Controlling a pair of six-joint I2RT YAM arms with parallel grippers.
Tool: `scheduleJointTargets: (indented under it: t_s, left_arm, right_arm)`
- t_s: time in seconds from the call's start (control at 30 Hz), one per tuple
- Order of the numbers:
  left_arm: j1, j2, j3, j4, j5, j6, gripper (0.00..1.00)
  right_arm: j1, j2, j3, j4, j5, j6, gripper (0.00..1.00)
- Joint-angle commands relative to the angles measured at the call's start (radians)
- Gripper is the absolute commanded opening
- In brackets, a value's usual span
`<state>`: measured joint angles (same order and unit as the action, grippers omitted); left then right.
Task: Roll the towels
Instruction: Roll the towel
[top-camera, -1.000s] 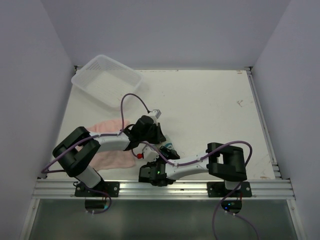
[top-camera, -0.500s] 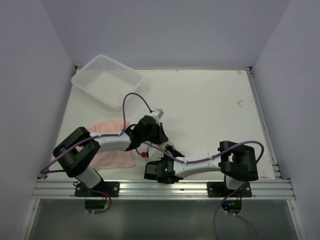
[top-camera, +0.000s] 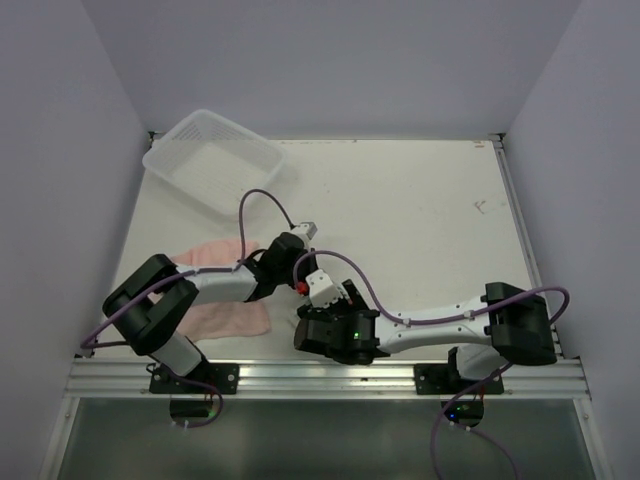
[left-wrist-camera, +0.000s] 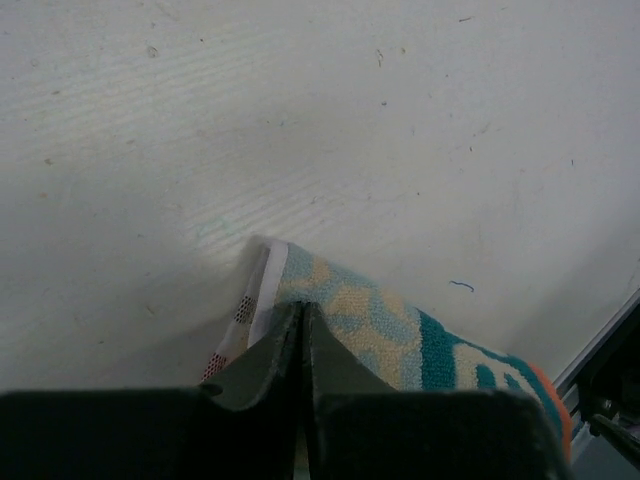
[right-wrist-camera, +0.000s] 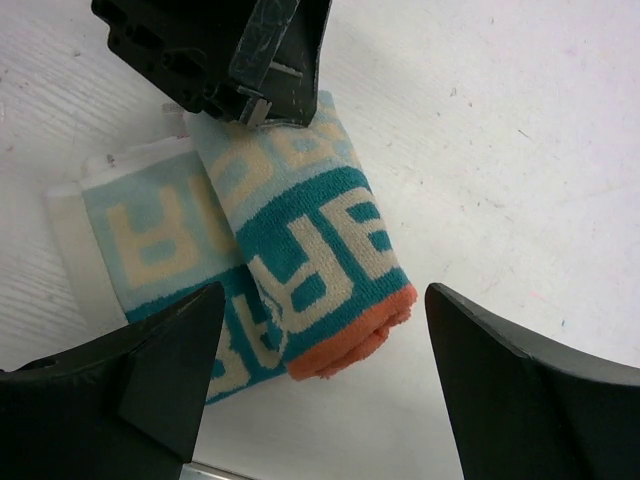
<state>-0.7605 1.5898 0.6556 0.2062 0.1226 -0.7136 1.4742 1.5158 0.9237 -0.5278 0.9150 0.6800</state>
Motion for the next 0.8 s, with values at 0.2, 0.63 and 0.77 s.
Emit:
scheduleJointTargets:
  t_s: [0.2,0.63,0.77]
  left_arm:
    - [0.003,-0.119,0.012,-0.119,-0.032,0.037,0.07]
    - [0.003,-0.123,-0.005,-0.103,-0.024,0.032,0.07]
    - [0.003,-0.129,-0.004,-0.108,-0.026,0.034,0.07]
  right_arm:
    - [0.006,-0.04,-0.013,0.09,0.015,0.069,0.88]
    - [-0.325,-0.425,-0.319,0.348,-0.49,0.029,0.82]
    - [-0.436,-0.457,-0.396,0.397,-0.663,0.043,0.83]
